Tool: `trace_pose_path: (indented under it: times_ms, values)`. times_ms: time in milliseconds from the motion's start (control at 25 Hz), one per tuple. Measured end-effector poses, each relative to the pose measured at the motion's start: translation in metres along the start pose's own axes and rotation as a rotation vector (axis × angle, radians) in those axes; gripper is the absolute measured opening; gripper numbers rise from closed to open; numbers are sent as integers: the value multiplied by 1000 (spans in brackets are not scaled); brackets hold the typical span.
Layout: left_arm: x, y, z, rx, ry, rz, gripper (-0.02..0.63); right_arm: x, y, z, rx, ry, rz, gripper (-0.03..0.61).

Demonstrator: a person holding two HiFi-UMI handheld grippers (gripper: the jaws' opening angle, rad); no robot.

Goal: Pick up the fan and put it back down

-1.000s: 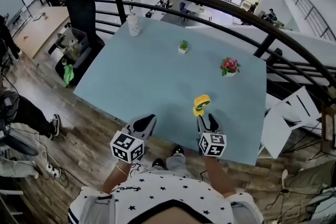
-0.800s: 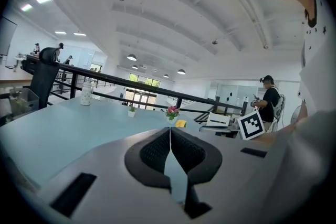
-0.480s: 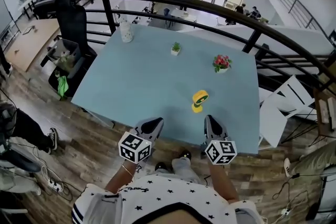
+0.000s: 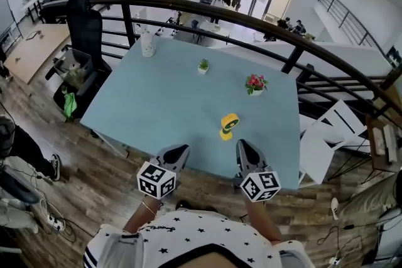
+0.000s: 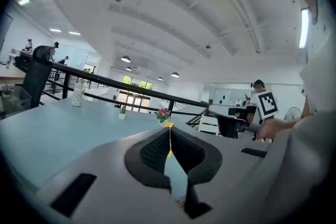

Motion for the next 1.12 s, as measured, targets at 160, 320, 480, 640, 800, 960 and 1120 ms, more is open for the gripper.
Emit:
trace_pose_path:
  times_ms: [160, 320, 480, 640, 800, 960, 1120]
  values:
    - [-2, -18, 6, 2, 0, 17, 29, -12, -4, -10, -26, -11, -21, -2]
    - [-6, -35, 9, 5, -20, 14, 29, -17, -11, -19, -45, -14, -25, -2]
    - [-6, -45, 7, -5, -11, 32, 29, -14, -14, -25, -69, -3, -14, -2]
    - [-4, -48, 3, -33, -5, 31, 29, -12, -16, -26, -85, 1, -7, -2]
    - [-2, -54, 2, -47, 10, 32, 29, -10, -19, -30, -93, 4, 6, -2]
    - [0, -58, 1, -55, 21, 32, 29, -8, -22, -34, -98, 5, 20, -2]
    - [2, -64, 2, -58, 28, 28, 29, -8, -26, -40, -95, 10, 23, -2]
Point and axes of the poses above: the fingertips, and each gripper's own axes: z forward along the fingers, y to its left, x out of its underside, the point moved 7 cm from there along -z, backward along the fingers, and after that the axes turned 5 degrees about z, right-handed, at the moved point
